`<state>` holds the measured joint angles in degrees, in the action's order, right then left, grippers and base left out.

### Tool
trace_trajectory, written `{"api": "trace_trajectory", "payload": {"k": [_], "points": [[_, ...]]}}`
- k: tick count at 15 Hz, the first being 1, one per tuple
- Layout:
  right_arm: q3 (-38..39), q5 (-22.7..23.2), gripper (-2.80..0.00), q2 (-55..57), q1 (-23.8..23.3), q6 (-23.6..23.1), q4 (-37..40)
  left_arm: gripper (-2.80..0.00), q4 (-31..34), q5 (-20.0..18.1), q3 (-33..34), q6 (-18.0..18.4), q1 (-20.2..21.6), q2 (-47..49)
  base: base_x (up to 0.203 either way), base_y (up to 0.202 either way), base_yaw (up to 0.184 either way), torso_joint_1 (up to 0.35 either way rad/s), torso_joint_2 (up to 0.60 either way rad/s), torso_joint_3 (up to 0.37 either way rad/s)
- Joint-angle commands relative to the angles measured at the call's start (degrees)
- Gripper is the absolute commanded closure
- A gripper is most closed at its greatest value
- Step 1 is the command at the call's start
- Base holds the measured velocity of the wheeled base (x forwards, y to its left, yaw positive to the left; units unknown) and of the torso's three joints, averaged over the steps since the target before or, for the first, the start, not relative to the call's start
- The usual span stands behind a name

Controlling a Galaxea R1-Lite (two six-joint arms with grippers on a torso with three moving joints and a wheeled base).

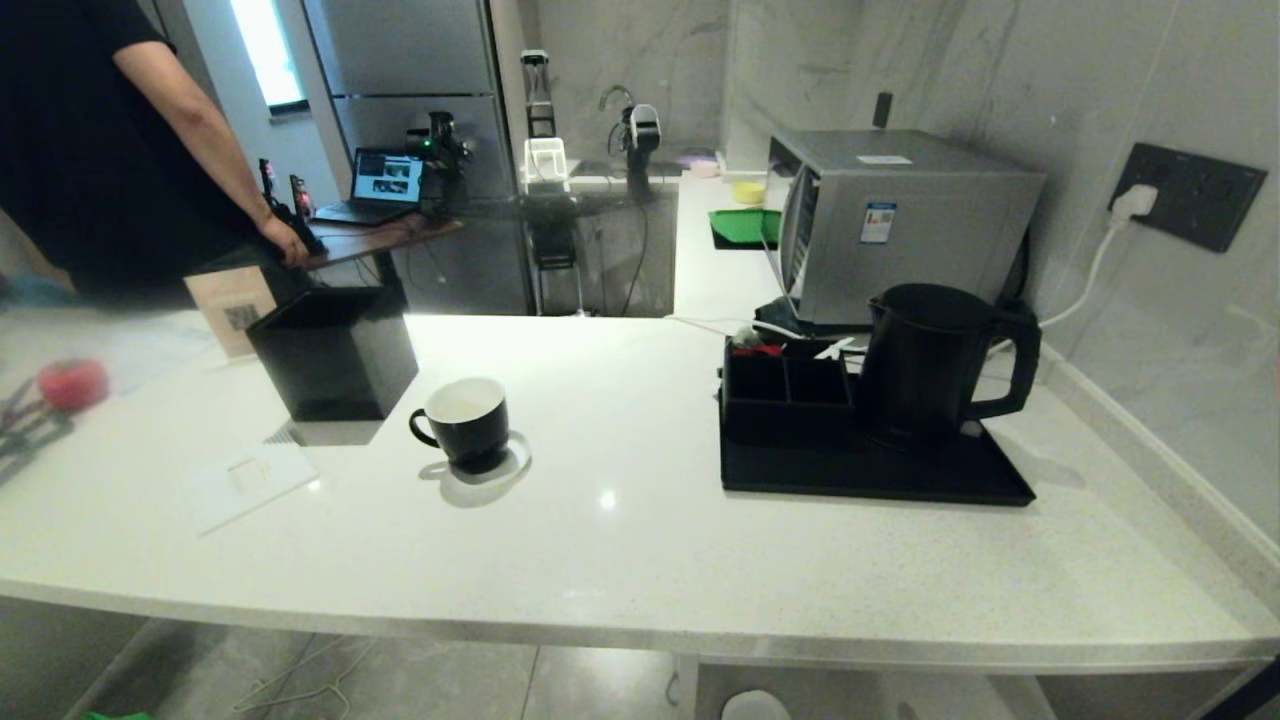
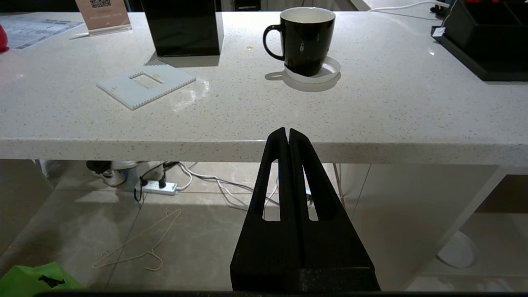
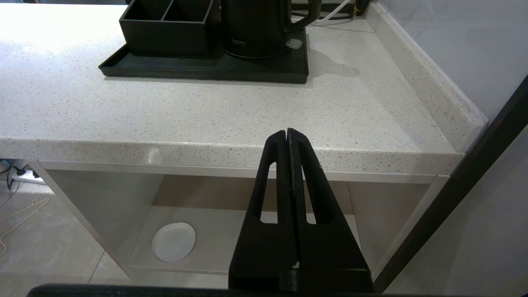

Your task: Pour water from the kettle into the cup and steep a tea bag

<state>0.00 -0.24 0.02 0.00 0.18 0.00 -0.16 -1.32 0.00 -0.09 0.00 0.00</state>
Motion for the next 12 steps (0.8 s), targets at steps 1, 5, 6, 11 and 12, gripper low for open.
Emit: {"api": "trace_trajectory", "payload": {"k": [1,5,6,11,12], "points": [[0.0,0.0,0.0,0.0,0.0,0.0,0.0,0.0,0.0,0.0,0.0,0.0,0.0,0.0,0.0,0.0,0.0,0.0,0.0,0.0],[0.0,0.0,0.0,0.0,0.0,0.0,0.0,0.0,0.0,0.0,0.0,0.0,0.0,0.0,0.0,0.0,0.0,0.0,0.0,0.0],[0.0,0.0,0.0,0.0,0.0,0.0,0.0,0.0,0.0,0.0,0.0,0.0,0.0,0.0,0.0,0.0,0.0,0.0,0.0,0.0],[0.0,0.0,0.0,0.0,0.0,0.0,0.0,0.0,0.0,0.0,0.0,0.0,0.0,0.0,0.0,0.0,0.0,0.0,0.0,0.0],[0.0,0.0,0.0,0.0,0.0,0.0,0.0,0.0,0.0,0.0,0.0,0.0,0.0,0.0,0.0,0.0,0.0,0.0,0.0,0.0]]}}
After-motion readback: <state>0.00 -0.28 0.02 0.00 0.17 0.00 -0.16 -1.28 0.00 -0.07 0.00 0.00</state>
